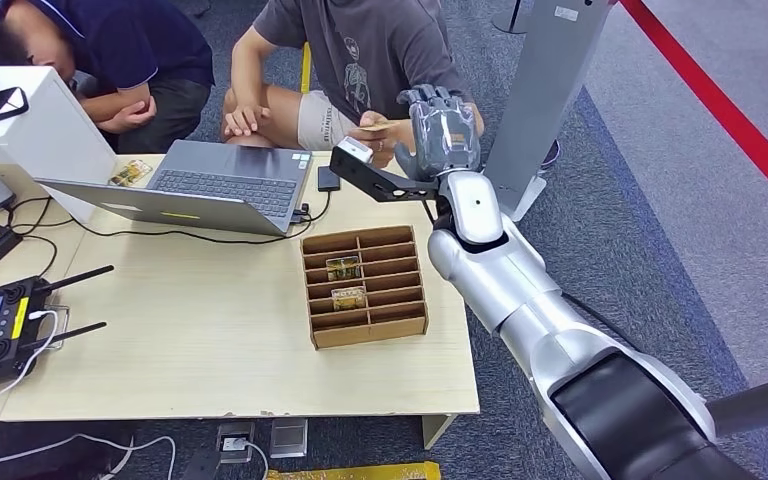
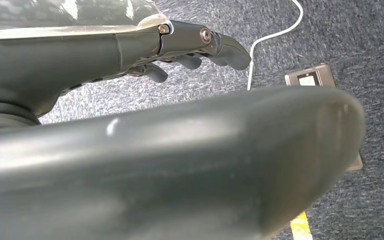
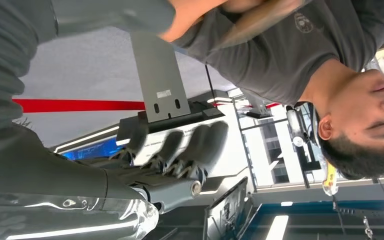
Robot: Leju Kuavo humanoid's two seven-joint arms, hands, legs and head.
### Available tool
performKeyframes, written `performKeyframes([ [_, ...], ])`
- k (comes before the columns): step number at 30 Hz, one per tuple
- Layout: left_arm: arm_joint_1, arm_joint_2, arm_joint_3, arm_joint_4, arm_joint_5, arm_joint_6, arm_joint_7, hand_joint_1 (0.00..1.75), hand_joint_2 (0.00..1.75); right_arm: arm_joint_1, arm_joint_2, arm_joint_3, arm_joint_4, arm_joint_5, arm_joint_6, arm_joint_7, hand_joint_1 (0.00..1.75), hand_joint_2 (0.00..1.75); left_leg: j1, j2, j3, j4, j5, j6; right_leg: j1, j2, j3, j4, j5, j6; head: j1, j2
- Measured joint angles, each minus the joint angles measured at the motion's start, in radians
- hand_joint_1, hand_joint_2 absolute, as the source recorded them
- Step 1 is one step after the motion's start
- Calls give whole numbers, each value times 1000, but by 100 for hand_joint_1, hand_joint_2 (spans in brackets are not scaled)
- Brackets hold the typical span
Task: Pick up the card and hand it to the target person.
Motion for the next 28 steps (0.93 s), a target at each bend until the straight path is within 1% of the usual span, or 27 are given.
performKeyframes([
  [2, 0, 0, 0, 0, 0, 1, 0, 0, 0, 1, 1, -2, 5, -35, -3, -28, 0, 0, 0, 0, 0, 0, 0, 0, 0, 0, 0, 0, 0, 0, 0, 0],
  [3, 0, 0, 0, 0, 0, 1, 1, 0, 0, 2, 3, -5, 6, -67, -5, -52, 0, 0, 0, 0, 0, 0, 0, 0, 0, 0, 0, 0, 0, 0, 0, 0],
  [5, 0, 0, 0, 0, 0, 2, 2, 0, 0, 7, 8, -18, 6, -150, -7, -115, 0, 87, 0, 0, 0, 0, 0, 0, 0, 0, 0, 0, 0, 0, 0, 0],
  [7, 0, 0, 0, 0, 0, 4, 3, 0, 0, 15, 15, -36, 3, -264, -5, -192, 0, 175, 0, 0, 0, 0, 0, 0, 0, 0, 0, 0, 0, 0, 0, 0],
  [10, 0, 0, 0, 0, 3, 6, 4, 0, 0, 44, 22, -68, -20, -492, 23, -307, 0, 175, 0, 0, 0, 0, 0, 0, 0, 0, 0, 0, 0, 0, 0, 0],
  [12, 0, 0, 0, 0, 5, 6, 3, 0, 0, 78, 24, -84, -51, -654, 52, -357, 0, 175, 0, 0, 0, 0, 0, 0, 0, 0, 0, 0, 0, 0, 0, 0],
  [16, 0, 0, 0, 0, 6, 4, -10, 0, 0, 167, 13, -94, -134, -922, 102, -413, 0, 175, 0, 0, 0, 0, 0, 0, 0, 0, 0, 0, 0, 0, 0, 0],
  [18, 0, 1, 0, 0, 6, 2, -16, 0, 0, 213, 2, -94, -179, -1029, 118, -426, 0, 175, 0, 0, 0, 0, 0, 0, 0, 0, 0, 0, 0, 0, 0, 0],
  [19, 0, 1, 0, 0, 6, 2, -18, 0, 0, 227, -2, -94, -191, -1060, 122, -429, 0, 175, 0, 0, 0, 0, 0, 0, 0, 0, 0, 0, 0, 0, 0, 0],
  [21, 0, 2, 0, 0, 6, 1, -19, 0, 0, 236, -4, -94, -199, -1077, 124, -430, 0, 175, 0, 0, 0, 0, 0, 0, 0, 0, 0, 0, 0, 0, 1, 0],
  [23, 0, 4, 0, 0, 6, 1, -27, 0, 0, 326, -32, -91, -279, -1117, 109, -434, 0, 175, 0, 0, 0, 0, 0, 0, 0, 0, 0, 0, 0, 0, 0, 0],
  [25, 0, 7, 0, 0, 6, 0, -34, 0, 0, 438, -66, -87, -376, -1164, 91, -440, 0, 175, 0, 0, 0, 0, 0, 0, 0, 0, 0, 0, 0, 0, 0, 0],
  [28, 0, 7, 0, 0, 6, 0, -32, 0, 0, 490, -80, -86, -420, -1186, 83, -447, 0, 175, 0, 0, 0, 0, 0, 0, 0, 0, 0, 0, 0, 0, 0, 0],
])
